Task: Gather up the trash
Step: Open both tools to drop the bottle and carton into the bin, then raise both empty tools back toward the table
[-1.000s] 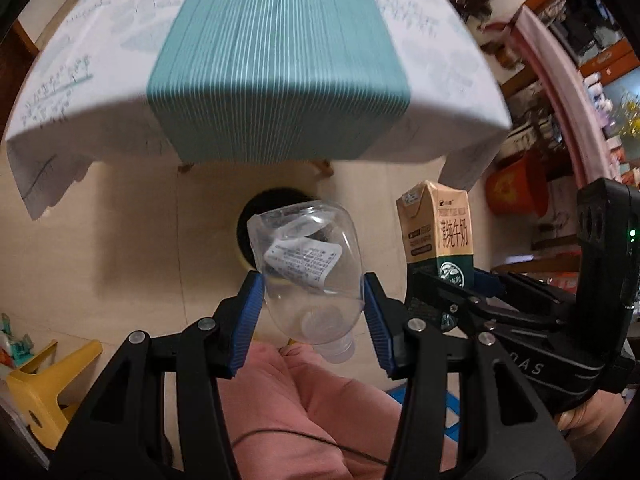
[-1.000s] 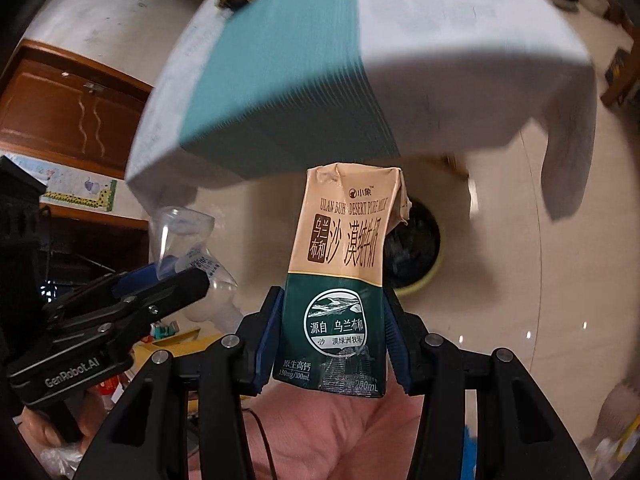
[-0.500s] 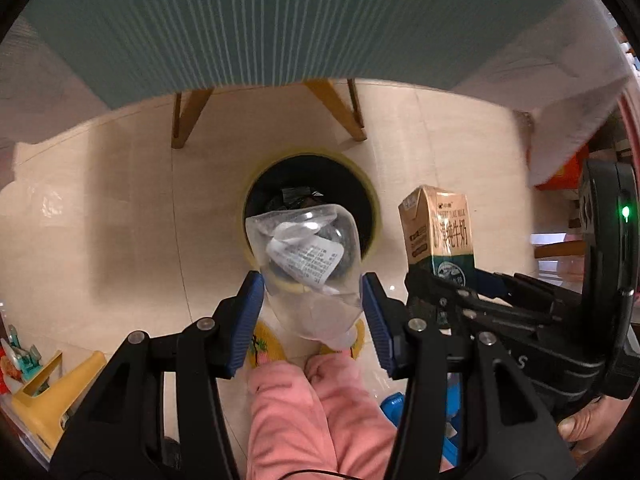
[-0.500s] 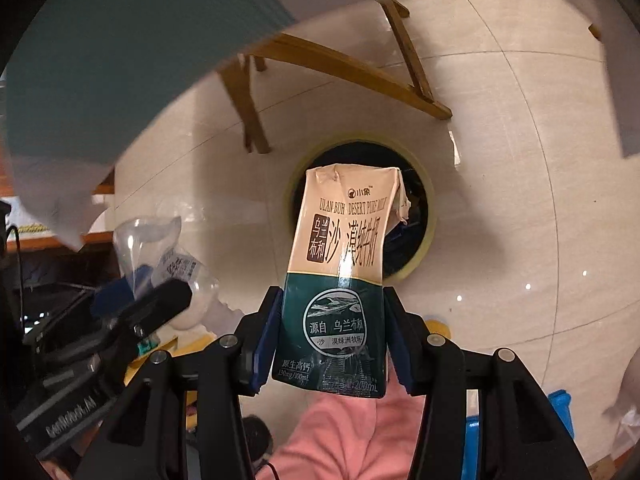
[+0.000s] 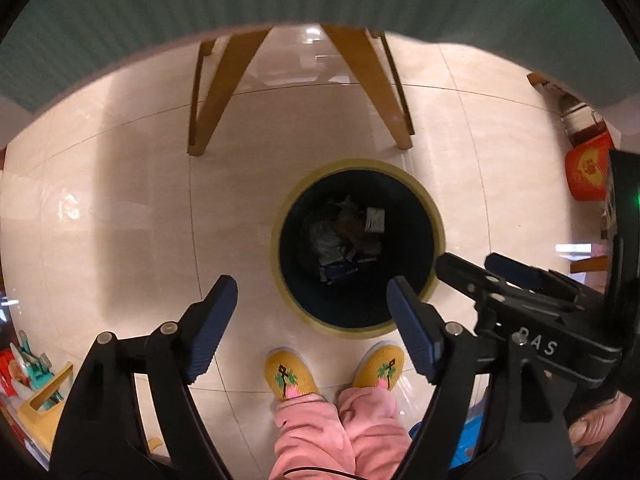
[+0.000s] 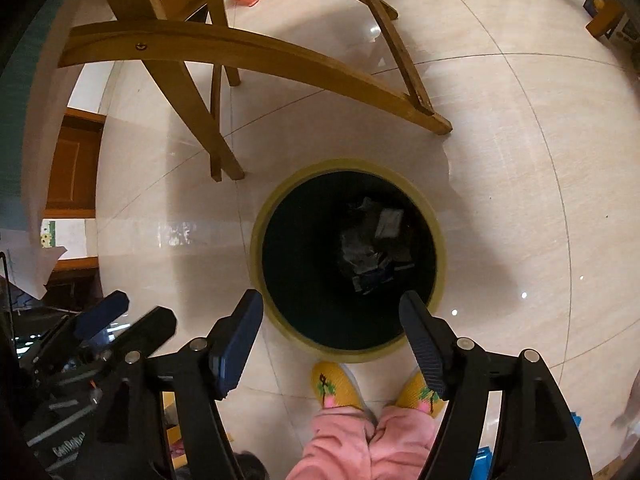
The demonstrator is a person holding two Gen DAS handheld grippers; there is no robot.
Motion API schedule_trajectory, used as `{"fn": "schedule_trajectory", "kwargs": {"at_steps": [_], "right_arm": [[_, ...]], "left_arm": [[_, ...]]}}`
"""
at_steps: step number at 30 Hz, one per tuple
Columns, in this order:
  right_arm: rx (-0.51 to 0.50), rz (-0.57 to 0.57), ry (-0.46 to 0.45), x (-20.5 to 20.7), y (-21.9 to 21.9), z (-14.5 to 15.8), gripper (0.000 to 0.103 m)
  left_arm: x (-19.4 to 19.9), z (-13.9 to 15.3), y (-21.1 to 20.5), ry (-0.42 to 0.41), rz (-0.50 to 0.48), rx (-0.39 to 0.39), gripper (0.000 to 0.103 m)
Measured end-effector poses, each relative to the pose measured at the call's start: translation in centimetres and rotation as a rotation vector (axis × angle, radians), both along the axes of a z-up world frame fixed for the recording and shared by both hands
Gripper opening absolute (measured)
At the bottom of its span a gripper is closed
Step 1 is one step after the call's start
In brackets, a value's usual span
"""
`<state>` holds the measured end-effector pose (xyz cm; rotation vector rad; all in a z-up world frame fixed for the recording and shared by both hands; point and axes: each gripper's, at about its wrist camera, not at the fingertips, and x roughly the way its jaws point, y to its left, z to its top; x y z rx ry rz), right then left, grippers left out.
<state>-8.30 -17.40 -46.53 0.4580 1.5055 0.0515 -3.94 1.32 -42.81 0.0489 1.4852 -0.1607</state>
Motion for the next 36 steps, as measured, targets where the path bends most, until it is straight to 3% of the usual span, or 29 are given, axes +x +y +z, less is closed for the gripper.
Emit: {"fn": "schedule_trajectory", "kwargs": {"at_steps": [3, 8, 14, 23, 27, 36], "right_arm": [[-0.006, -0.013, -0.004, 0.7, 0.7, -0.9, 0.072], [-0.019, -0.032, -0.025, -0.3, 1.0, 0.1, 0.072], [-0.034, -0.036, -0.058, -1.5, 1.0, 2.9, 0.072], [-0.019, -0.019, -0.151, -3.0, 1.7, 11.9, 0.072], [-0.022, -0.022, -0.192, -3.8, 1.7, 16.3, 0.072], [-0.018, -0.010, -0.303, -6.1, 1.1, 28.6, 0.072]], "left_arm": [[0.0, -0.4, 0.4, -0.006, 0.007, 0.005, 0.076], [-0.1, 0.3, 0.7, -0.035, 0.004, 0.012, 0.076], [-1.1, 4.4, 0.8, -0.077, 0.011, -0.002, 0.076], [-3.2, 13.5, 0.6, -0.183, 0.005, -0.003, 0.076], [-4.3, 18.1, 0.3, -0.232, 0.003, -0.001, 0.081], [-6.5, 29.6, -0.2, -0.329, -0.009, -0.037, 0.082]]}}
